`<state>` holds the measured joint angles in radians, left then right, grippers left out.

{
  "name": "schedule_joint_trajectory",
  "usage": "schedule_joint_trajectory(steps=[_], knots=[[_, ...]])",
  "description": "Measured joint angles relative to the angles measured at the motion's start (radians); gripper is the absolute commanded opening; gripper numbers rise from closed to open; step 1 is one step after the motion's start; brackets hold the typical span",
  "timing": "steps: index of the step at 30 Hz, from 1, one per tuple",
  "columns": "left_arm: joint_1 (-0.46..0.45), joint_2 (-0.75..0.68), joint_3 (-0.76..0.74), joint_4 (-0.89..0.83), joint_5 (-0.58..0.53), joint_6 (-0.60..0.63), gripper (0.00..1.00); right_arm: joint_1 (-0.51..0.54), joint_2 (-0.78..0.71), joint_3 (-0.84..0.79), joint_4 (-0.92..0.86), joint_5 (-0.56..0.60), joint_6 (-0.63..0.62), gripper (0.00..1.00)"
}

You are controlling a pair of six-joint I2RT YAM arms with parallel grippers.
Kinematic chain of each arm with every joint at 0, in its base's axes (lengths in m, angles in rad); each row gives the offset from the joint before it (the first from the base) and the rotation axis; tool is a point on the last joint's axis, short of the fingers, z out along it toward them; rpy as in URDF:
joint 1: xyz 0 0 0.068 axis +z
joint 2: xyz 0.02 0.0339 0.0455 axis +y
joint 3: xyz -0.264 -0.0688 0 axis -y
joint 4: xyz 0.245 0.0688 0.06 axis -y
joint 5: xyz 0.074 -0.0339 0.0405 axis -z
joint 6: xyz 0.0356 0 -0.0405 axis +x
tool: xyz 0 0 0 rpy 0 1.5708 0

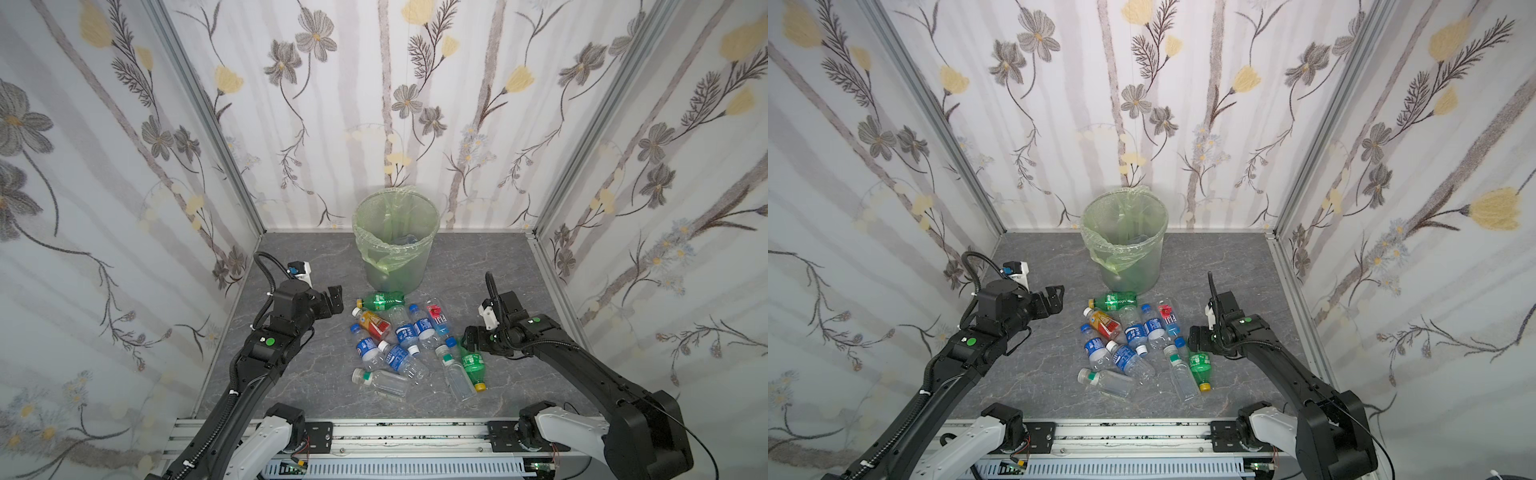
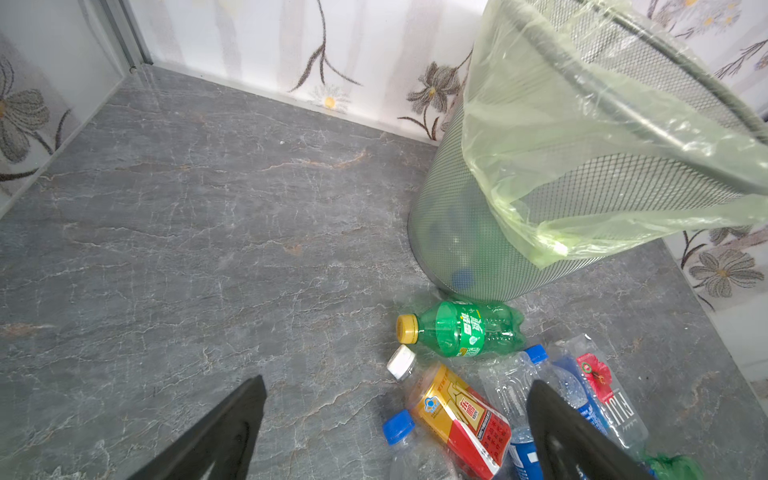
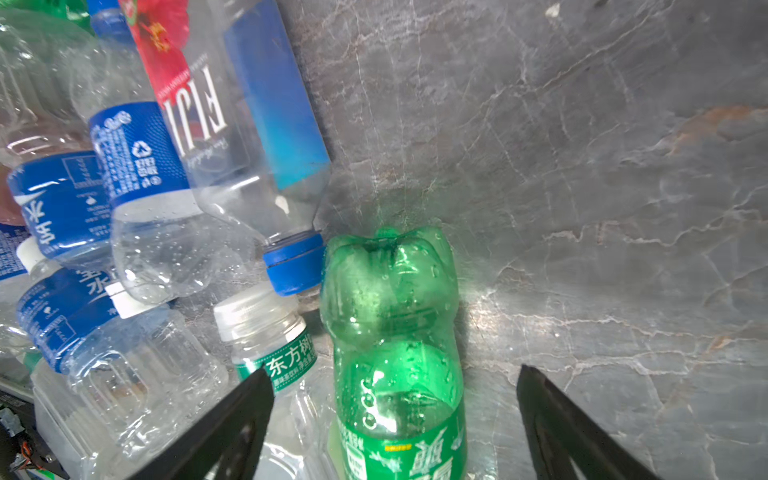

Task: Throw the plastic bottles in the bin
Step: 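Withdraw the left gripper while the right gripper grasps a green Sprite bottle, then lift the Sprite bottle with the right gripper and release it over the wastebasket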

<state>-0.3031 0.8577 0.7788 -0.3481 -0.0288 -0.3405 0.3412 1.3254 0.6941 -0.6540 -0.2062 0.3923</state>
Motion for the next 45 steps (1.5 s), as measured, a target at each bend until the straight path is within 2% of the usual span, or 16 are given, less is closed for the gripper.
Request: schedule_joint_trajectory(steps=[10,19,25,32,37,45], knots=[[0.010,-0.014,-0.027,0.000,0.002,0.001,1.00,0.029,0.041,-0.034,0.054,0.000,0.045,0.86],[0.013,-0.019,-0.029,0.000,-0.001,0.005,1.00,0.037,0.067,-0.064,0.114,0.008,0.081,0.75],[0.014,-0.020,-0.031,0.000,-0.006,0.023,1.00,0.038,0.076,-0.074,0.148,0.043,0.101,0.74],[0.015,-0.022,-0.031,0.000,-0.013,0.027,1.00,0.038,0.093,-0.097,0.183,0.075,0.113,0.62],[0.017,-0.035,-0.031,0.000,-0.015,0.027,1.00,0.038,0.037,-0.090,0.195,0.127,0.123,0.57],[0.017,-0.063,-0.037,0.000,-0.021,0.031,1.00,0.012,-0.150,0.003,0.198,0.217,0.094,0.51]])
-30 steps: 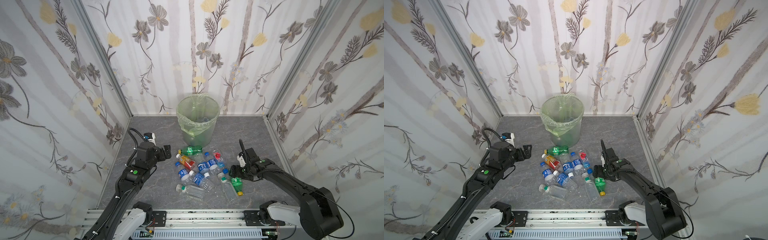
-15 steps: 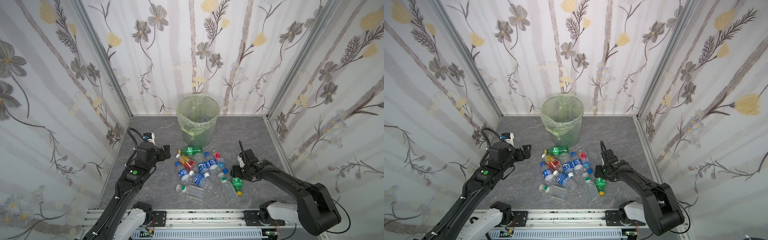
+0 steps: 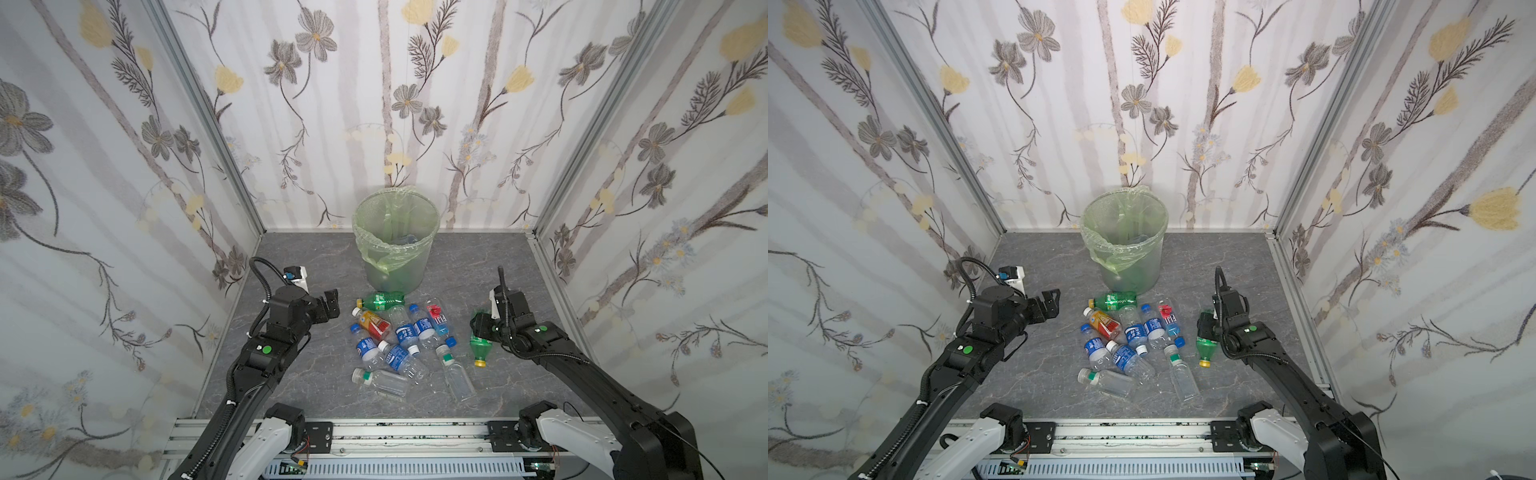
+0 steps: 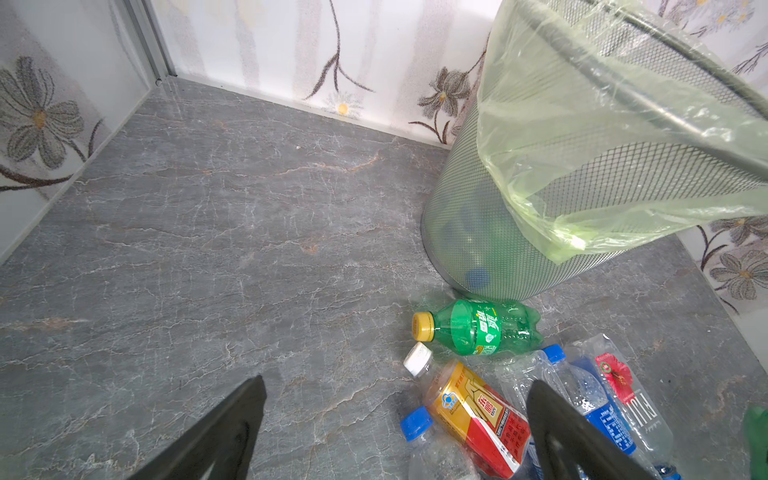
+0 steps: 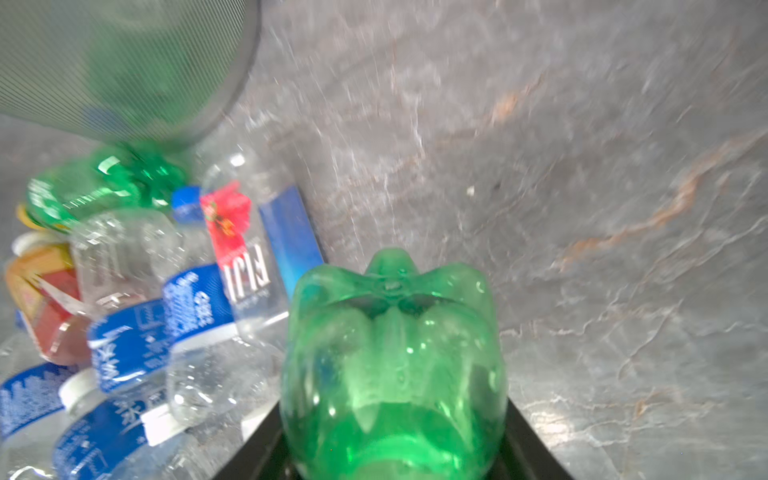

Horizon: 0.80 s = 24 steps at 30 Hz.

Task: Throw the plastic bottles in the bin
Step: 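Lift the Sprite bottle with the right gripper and release it over the wastebasket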

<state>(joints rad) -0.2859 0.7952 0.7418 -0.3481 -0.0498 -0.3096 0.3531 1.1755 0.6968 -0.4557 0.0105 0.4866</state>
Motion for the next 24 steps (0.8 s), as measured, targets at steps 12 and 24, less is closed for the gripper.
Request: schedule_joint_trajectory(steps=[12,24], knots=[[0.001,-0.016,0.004,-0.001,0.002,0.019,1.00,-0.040,-0.153,0.261,0.037,-0.051,-0.160,0.50],[0.002,-0.043,0.018,-0.001,0.025,0.041,1.00,-0.041,-0.291,0.258,0.340,-0.236,-0.181,0.48]])
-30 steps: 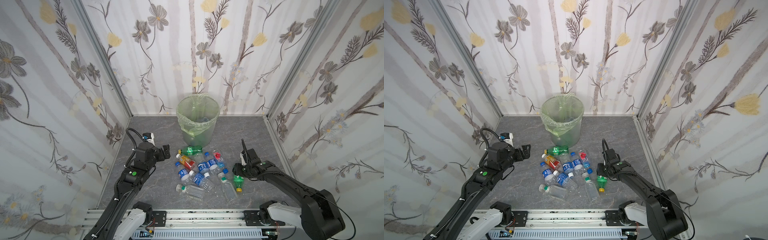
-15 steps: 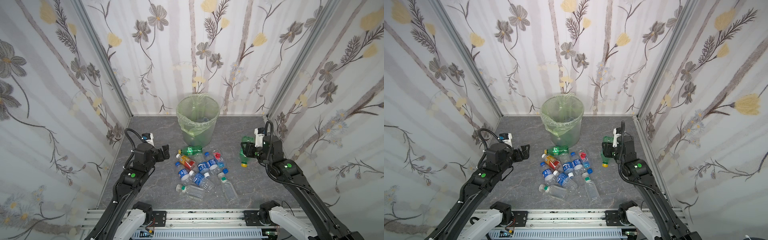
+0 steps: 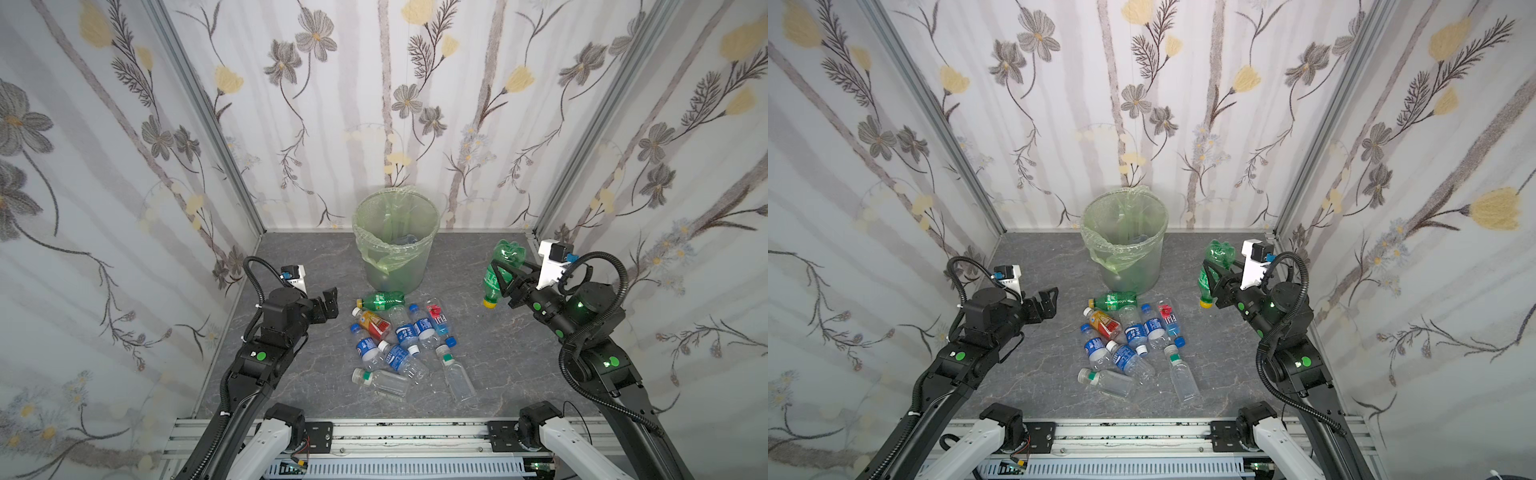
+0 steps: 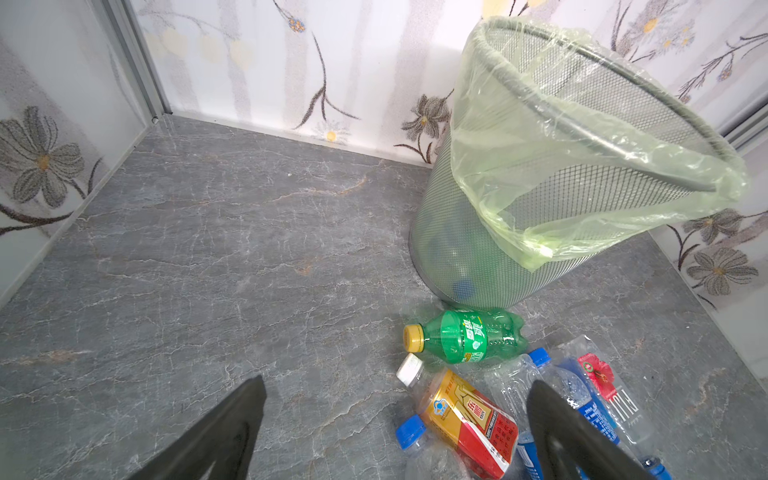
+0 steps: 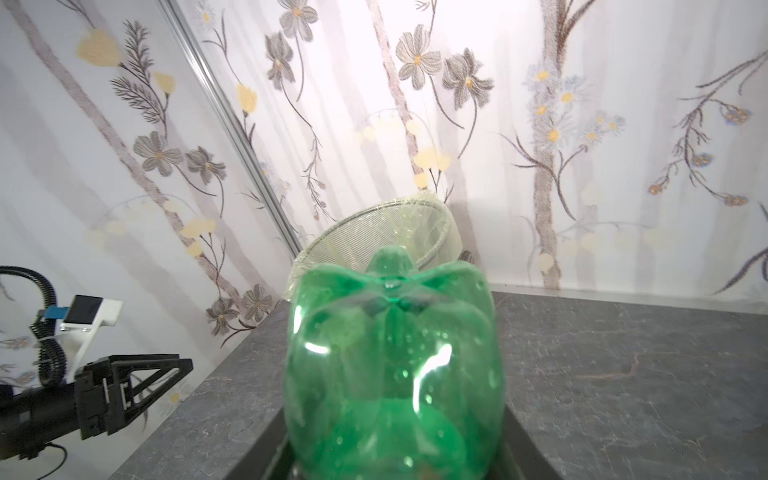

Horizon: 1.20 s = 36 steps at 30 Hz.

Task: Throw the plastic bottles in the bin
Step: 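Lift the Sprite bottle with the right gripper and release it over the wastebasket, then withdraw the right gripper back beside the bottle pile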

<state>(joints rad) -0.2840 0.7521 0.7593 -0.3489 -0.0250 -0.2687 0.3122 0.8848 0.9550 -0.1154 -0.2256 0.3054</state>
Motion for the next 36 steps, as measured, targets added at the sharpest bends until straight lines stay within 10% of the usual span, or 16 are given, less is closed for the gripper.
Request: schedule_joint_trajectory(steps=[9,13,18,36], knots=[[0.000,0.019,0.029,0.000,0.042,0.006,1.00,0.039,0.222,0.148,0.203,-0.089,0.031,0.51],[0.000,0.029,0.034,0.001,0.056,0.006,1.00,0.098,0.597,0.509,0.224,-0.124,0.039,0.83],[0.000,0.094,0.039,-0.009,0.080,-0.020,1.00,0.126,1.035,0.981,0.024,-0.152,0.037,0.94],[0.000,0.075,0.013,-0.029,0.168,-0.035,1.00,0.121,0.637,0.521,0.026,-0.127,-0.011,0.99]])
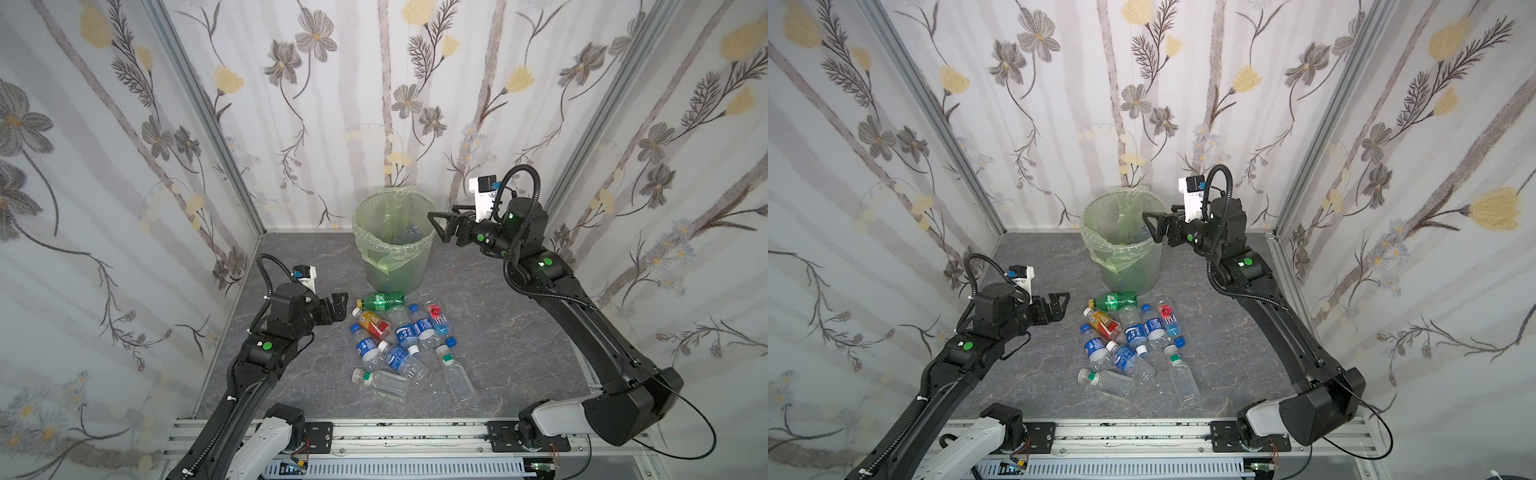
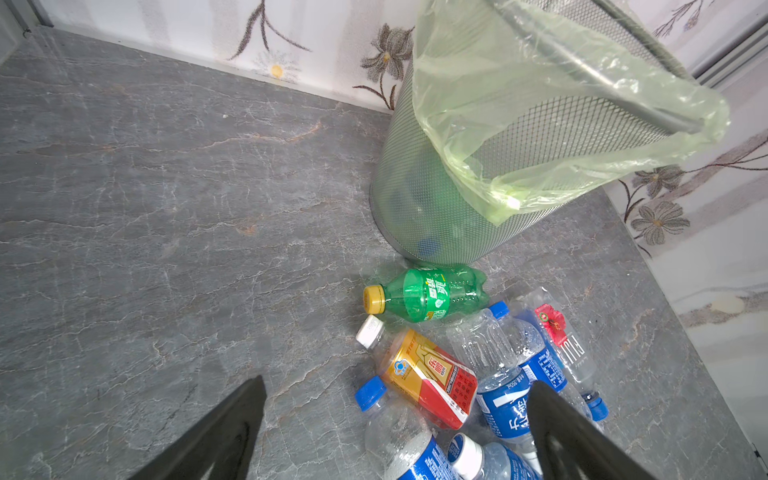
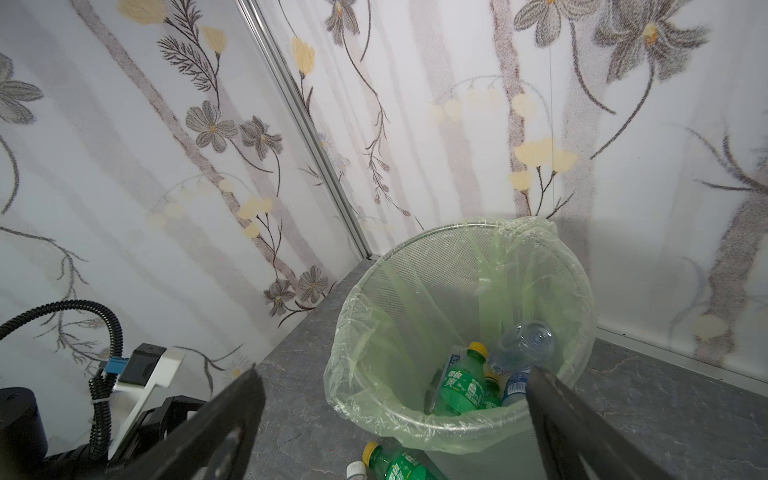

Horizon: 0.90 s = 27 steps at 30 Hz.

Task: Throw the plastic bottles in the bin
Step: 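Withdraw the right gripper back beside the bottle pile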

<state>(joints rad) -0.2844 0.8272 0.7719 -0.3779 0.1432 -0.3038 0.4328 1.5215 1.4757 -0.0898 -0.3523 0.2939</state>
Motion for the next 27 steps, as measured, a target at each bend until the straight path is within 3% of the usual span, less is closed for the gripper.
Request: schedule_joint_trajectory(steps=[17,22,27], knots=[[-0.003,-0.003,-0.002,0.000,0.060,0.034,1.00,-0.143,-0.452,-0.416,-0.195,0.136,-0.068,1.00],[-0.019,0.034,-0.014,0.000,0.047,-0.030,1.00,-0.146,-0.515,-0.484,-0.229,0.142,-0.072,1.00],[-0.097,0.050,-0.048,0.000,0.009,-0.126,1.00,-0.149,-0.523,-0.509,-0.234,0.150,-0.087,1.00]])
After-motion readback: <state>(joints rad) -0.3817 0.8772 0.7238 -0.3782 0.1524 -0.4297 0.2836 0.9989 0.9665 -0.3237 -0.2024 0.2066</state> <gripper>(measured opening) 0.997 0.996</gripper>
